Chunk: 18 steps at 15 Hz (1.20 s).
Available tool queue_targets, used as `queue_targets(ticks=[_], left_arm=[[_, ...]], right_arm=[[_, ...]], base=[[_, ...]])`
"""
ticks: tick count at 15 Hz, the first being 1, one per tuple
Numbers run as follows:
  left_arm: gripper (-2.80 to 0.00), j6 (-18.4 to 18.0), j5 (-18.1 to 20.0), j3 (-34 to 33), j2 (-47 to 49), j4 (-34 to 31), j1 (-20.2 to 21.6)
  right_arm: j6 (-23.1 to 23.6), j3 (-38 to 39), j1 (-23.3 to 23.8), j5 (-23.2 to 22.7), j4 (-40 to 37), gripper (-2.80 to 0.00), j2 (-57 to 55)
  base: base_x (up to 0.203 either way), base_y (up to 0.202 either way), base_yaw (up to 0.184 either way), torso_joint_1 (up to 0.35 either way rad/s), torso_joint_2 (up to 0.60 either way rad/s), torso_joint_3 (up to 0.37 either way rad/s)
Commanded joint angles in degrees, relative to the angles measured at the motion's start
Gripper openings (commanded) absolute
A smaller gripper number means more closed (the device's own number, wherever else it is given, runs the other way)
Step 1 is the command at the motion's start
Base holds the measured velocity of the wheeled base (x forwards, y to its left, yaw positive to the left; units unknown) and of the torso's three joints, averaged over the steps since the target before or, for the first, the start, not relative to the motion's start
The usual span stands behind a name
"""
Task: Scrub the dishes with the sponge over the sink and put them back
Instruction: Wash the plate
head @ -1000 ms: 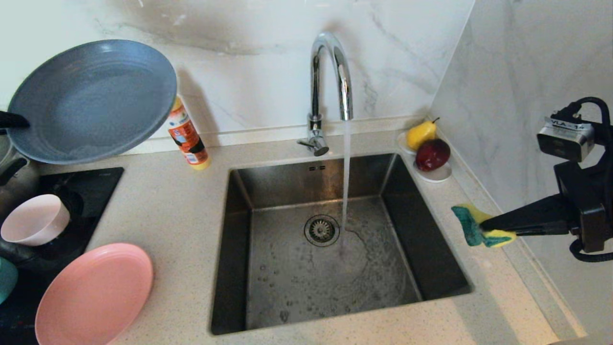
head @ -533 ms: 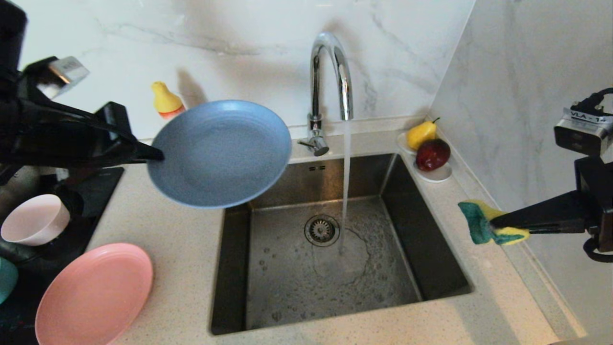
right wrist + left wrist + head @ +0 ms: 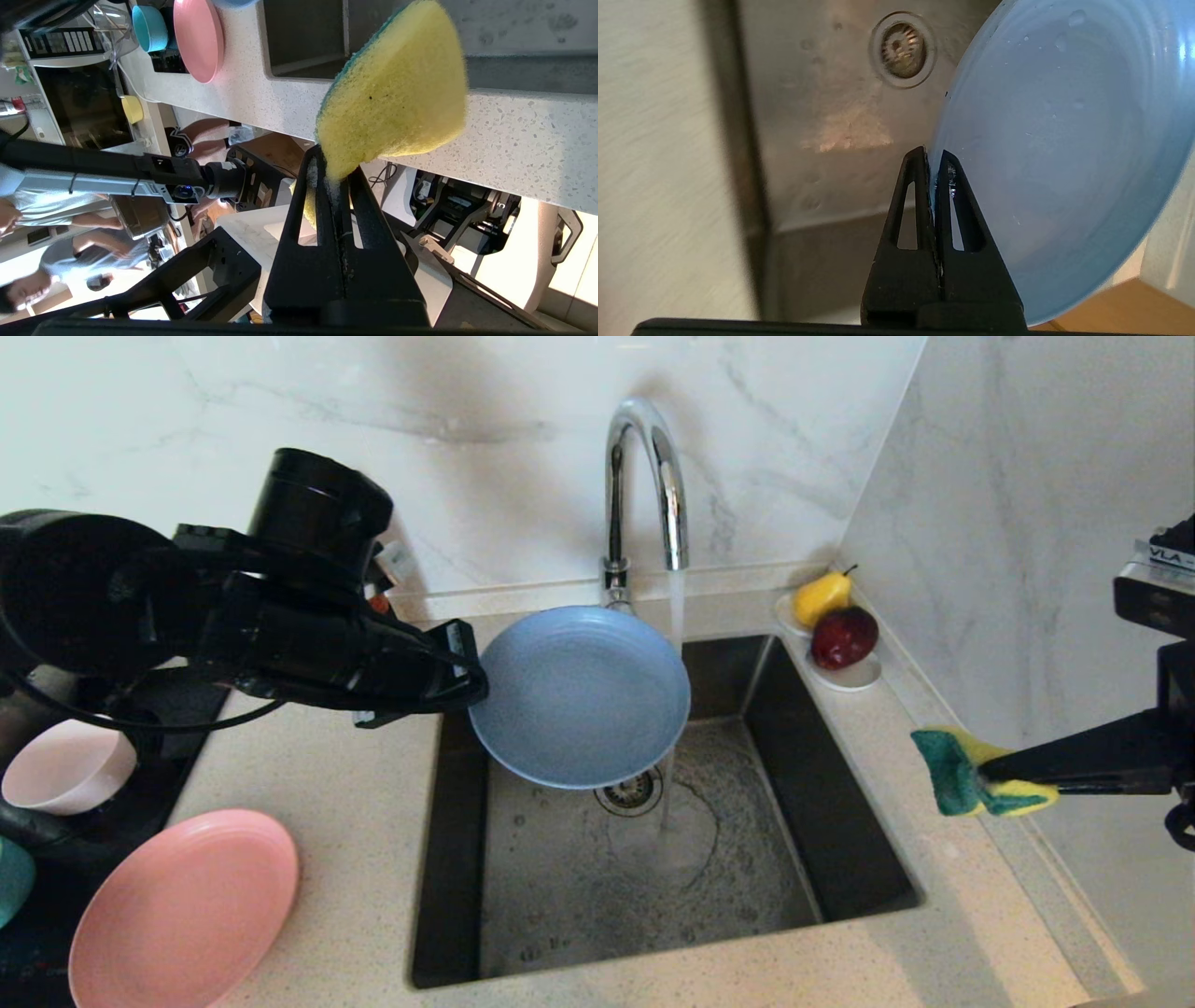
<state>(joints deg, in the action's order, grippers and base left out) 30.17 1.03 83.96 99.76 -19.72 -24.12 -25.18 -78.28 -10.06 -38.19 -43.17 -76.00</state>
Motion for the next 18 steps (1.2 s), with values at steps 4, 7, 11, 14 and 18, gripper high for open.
queue_targets(ticks=[4,7,11,14,18], left_arm=[[-2.80,1.33,-0.94,2.75,10.31,5.55,-5.13],[-2.80,1.38,-0.94,4.61,12.48,6.10,-7.95],[-2.80,2.03,-0.96,5.83,14.18,6.10,-10.55],[-2.80,2.92,-3.00,5.82,15.52,6.01,-11.43],[-2.80,2.18,-11.65,4.45,15.73,5.13,-9.03]], right_arm=[[-0.10,0.40,-0.04,-0.13,-0.25,-2.80,0.87],[0.04,0.27,0.04,-0.13,-0.21,-2.80,0.77],[0.04,0.23,-0.05,-0.13,-0.25,-2.80,0.86],[0.04,0.23,0.04,-0.13,-0.34,-2.80,0.95],[0.13,0.40,0.04,-0.13,-0.16,-2.80,0.76]], base=[[0.000,0.000,0.000,0.000,0.00,0.000],[0.000,0.000,0.000,0.000,0.00,0.000],[0.000,0.000,0.000,0.000,0.00,0.000],[0.000,0.000,0.000,0.000,0.00,0.000],[0.000,0.000,0.000,0.000,0.00,0.000]])
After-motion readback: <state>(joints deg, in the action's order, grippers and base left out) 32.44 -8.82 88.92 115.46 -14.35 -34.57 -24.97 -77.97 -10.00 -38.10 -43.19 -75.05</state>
